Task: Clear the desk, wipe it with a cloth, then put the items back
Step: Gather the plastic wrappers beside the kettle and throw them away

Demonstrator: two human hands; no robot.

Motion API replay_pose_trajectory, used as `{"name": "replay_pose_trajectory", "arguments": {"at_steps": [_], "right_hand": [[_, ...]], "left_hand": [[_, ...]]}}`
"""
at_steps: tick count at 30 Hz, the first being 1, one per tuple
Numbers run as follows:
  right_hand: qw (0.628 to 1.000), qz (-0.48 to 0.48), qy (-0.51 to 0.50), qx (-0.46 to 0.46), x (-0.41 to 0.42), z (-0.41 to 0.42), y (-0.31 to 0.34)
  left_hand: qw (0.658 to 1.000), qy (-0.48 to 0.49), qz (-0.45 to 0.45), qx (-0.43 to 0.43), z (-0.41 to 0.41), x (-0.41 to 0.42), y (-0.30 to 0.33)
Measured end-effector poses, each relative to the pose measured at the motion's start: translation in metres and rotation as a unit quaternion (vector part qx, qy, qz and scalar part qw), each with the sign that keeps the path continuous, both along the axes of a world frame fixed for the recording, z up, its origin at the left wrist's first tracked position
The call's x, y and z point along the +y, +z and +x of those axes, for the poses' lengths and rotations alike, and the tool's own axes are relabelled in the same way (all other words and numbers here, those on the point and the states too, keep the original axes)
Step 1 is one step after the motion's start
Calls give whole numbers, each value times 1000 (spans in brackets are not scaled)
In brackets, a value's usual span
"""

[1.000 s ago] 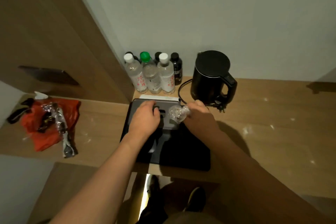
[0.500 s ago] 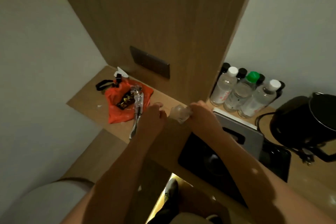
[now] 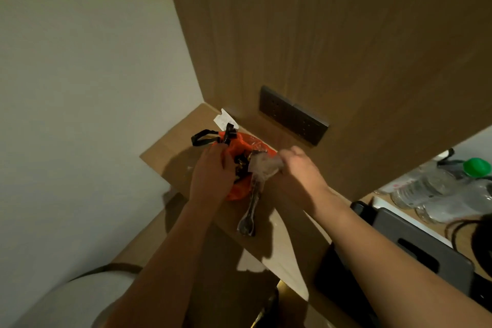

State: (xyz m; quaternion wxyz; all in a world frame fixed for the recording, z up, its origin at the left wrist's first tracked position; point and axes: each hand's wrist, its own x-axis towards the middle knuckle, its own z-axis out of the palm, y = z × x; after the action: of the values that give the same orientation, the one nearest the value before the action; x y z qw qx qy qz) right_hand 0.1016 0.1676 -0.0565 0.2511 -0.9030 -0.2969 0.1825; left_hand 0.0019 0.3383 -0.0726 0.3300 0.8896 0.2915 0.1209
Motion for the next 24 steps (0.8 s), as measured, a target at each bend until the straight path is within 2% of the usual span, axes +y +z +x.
{"name": "replay_pose_trajectory", "arguments": {"at_steps": [4,9,15,21,24], "right_hand": [[999,-12,-6,-35,14,6,1],[999,-10,-35,-25,12,6,-7],[997,-15,-65,-30,-1,2,-10],[991,-16,-123,-41,-39,2,0],[986,-33,-155,-50,-69,-2,7]], "left_hand": [[999,28,-12,-28,3,33,-1],[997,66,-36,-20,0,41,-14],[998,-3,-59,32,11,28,-17],[997,-52,-50,28,21,-12,-11],[993,-85,-74,35,31,-42,-11]]}}
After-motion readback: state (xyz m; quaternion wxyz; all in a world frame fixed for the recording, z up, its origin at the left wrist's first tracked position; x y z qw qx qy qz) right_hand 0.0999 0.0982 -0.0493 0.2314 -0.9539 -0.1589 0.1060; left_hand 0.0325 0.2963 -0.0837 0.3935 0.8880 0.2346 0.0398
